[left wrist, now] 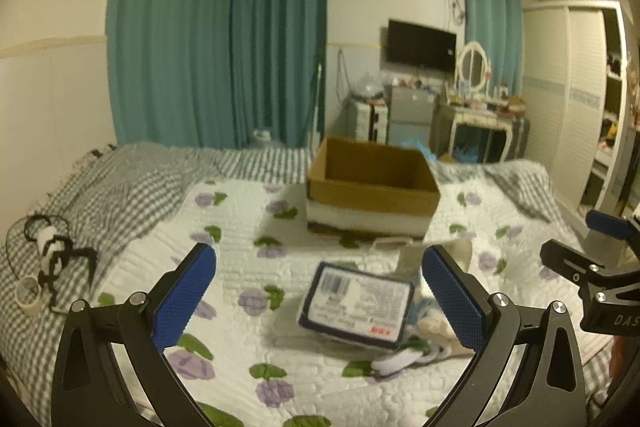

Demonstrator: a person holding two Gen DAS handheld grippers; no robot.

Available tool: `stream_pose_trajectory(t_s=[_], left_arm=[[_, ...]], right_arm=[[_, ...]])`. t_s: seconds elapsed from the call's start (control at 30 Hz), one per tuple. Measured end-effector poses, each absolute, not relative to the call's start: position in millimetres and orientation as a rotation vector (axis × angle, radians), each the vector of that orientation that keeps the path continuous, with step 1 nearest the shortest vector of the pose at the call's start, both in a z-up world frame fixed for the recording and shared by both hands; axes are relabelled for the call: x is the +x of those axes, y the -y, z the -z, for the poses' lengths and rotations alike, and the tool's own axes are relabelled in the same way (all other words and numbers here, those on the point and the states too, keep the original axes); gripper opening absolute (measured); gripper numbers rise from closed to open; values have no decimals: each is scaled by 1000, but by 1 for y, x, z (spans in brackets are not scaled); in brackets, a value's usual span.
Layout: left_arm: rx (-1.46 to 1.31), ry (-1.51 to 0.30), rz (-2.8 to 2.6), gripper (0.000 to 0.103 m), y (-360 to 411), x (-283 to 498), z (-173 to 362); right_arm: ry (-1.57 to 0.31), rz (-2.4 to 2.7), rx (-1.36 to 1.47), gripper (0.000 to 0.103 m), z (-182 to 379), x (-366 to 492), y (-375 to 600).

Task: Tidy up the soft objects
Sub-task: 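Grasp the tissue package with the left gripper while the right gripper grasps the white cloth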

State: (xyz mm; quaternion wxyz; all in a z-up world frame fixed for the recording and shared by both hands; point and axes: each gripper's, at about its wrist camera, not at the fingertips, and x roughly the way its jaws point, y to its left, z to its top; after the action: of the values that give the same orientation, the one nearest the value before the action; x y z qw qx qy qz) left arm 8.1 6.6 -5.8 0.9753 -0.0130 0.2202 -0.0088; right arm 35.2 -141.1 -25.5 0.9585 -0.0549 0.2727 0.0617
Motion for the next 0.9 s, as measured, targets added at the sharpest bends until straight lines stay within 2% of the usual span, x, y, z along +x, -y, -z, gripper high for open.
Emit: stream_pose_trajectory(t_s=[0.27, 0.3, 0.53, 0.57, 0.6, 0.63, 0.67, 0.73, 0.9], left_arm=[[6, -610, 23, 103, 6, 35, 56], [12, -622, 23, 103, 7, 37, 60], [42, -724, 63, 103, 19, 51, 85], [45, -734, 69, 103, 20, 54, 87], [49, -747, 75, 103, 21, 55, 89], [52, -761, 82, 103, 24, 57, 91], [51, -771, 90, 103, 25, 59, 93], [50, -786, 106, 103, 27, 62, 95], [39, -813, 132, 103, 25, 72, 97]], right_arm=[[-800, -191, -117, 103, 103, 76, 137], [-833, -199, -126, 100, 115, 81, 134], [-993, -253, -91, 66, 159, 107, 134], [-1000, -273, -68, 56, 160, 109, 137], [-1000, -284, -59, 39, 160, 110, 138], [-999, -293, -53, 29, 158, 109, 139], [-994, -304, -50, 27, 156, 108, 139], [-957, -331, -53, 15, 146, 103, 137], [-820, -299, -55, 14, 105, 100, 146]])
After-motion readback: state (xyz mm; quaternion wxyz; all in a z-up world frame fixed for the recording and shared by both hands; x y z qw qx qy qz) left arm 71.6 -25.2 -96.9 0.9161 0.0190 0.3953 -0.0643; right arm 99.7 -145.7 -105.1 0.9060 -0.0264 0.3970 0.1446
